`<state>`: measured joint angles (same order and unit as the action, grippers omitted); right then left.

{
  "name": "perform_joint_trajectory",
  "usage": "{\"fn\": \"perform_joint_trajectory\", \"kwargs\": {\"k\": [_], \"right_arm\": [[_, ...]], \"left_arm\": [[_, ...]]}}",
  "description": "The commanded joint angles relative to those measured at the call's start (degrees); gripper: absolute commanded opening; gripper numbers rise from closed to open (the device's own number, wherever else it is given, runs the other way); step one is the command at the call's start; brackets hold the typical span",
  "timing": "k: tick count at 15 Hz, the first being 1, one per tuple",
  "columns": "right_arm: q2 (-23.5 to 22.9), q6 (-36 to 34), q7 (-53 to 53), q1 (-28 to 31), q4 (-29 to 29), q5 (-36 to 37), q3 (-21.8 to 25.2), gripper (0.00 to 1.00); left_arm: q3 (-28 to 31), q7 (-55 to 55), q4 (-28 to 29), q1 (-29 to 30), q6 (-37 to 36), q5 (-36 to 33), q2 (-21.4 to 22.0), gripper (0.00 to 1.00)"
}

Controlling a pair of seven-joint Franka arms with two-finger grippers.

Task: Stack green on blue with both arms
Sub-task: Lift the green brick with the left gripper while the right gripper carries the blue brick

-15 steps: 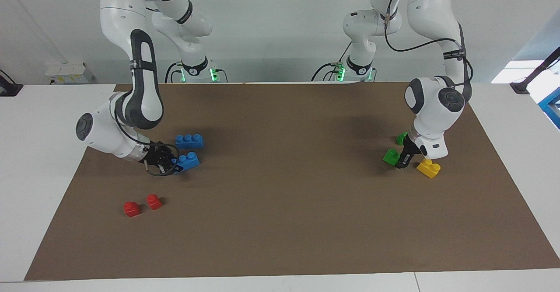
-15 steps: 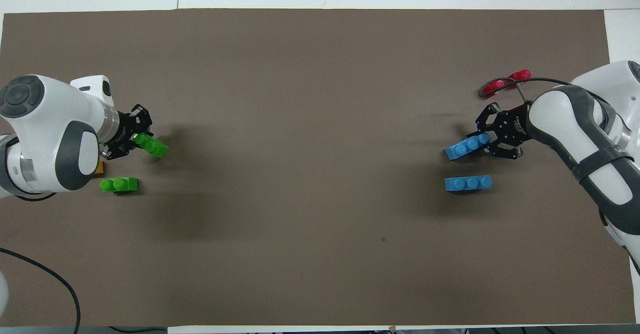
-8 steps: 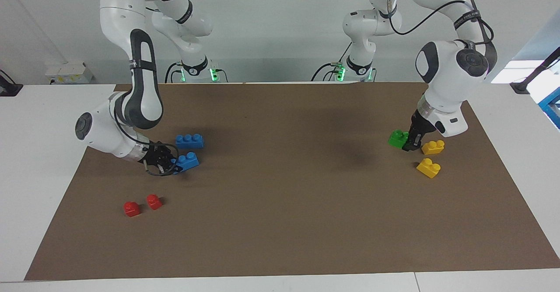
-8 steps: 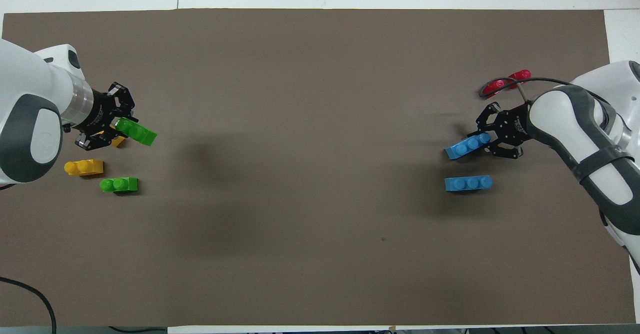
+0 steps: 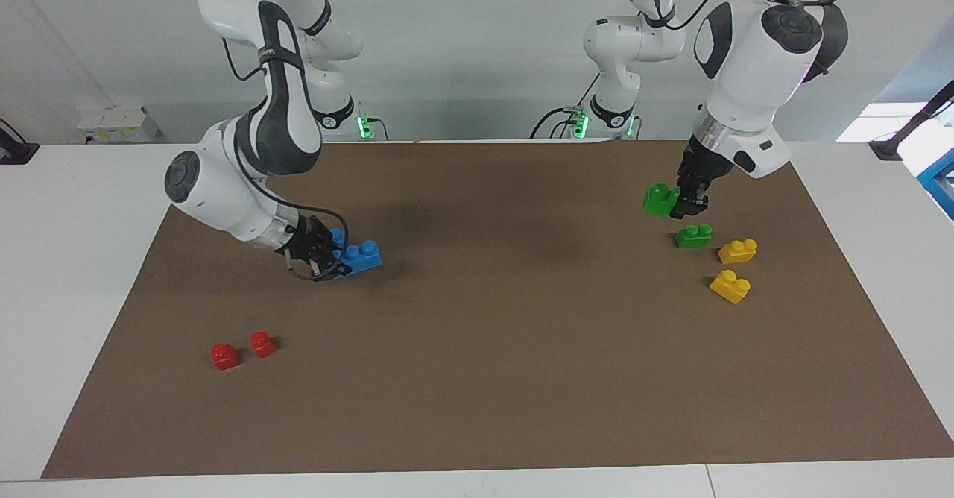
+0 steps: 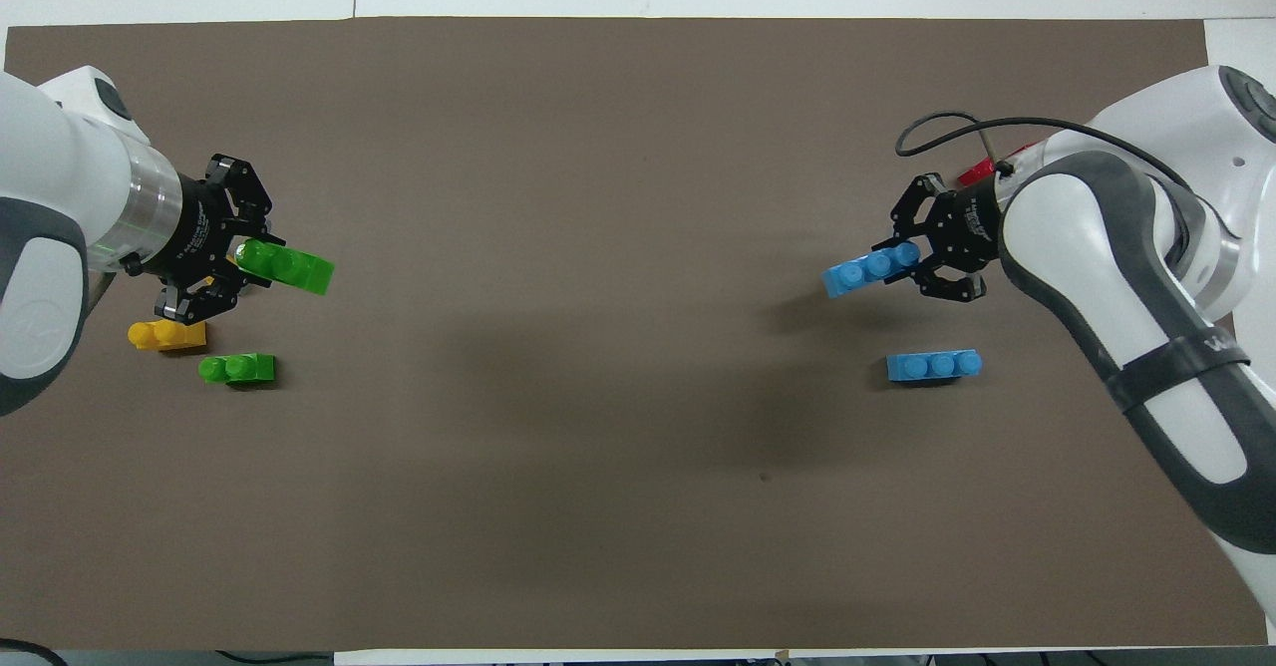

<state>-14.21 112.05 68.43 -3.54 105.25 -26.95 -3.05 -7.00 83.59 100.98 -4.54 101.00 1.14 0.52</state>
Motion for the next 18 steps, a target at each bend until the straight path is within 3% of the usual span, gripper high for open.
{"fn": "perform_joint_trajectory", "kwargs": {"k": [1, 6, 9, 13, 18], "right_arm": [[0.32, 1.41, 6.26, -5.04, 0.48, -2.67, 0.24, 0.00], [1.38, 14.23, 16.71, -14.29, 5.93, -3.28, 0.24, 0.00], [0.24, 18.80, 22.78, -16.58, 6.72, -4.95, 0.24, 0.00], [0.15, 22.06, 23.42, -17.02, 9.18, -5.13, 0.15, 0.00], [-1.96, 25.58, 22.89, -18.43, 10.68, -7.42, -0.11, 0.00]], "left_arm": [[0.41, 4.39, 0.62, -1.35, -1.77, 0.89, 1.23, 0.00], [-0.21, 7.80, 2.29, -3.09, -0.99, 0.97, 2.28, 0.00], [-0.21, 14.92, 4.31, -6.34, 1.38, 0.97, 2.99, 0.00], [-0.21, 22.31, 7.83, -11.09, 7.18, 0.97, 3.61, 0.00], [-0.21, 28.38, 8.36, -15.57, 12.54, 0.97, 0.01, 0.00]]}}
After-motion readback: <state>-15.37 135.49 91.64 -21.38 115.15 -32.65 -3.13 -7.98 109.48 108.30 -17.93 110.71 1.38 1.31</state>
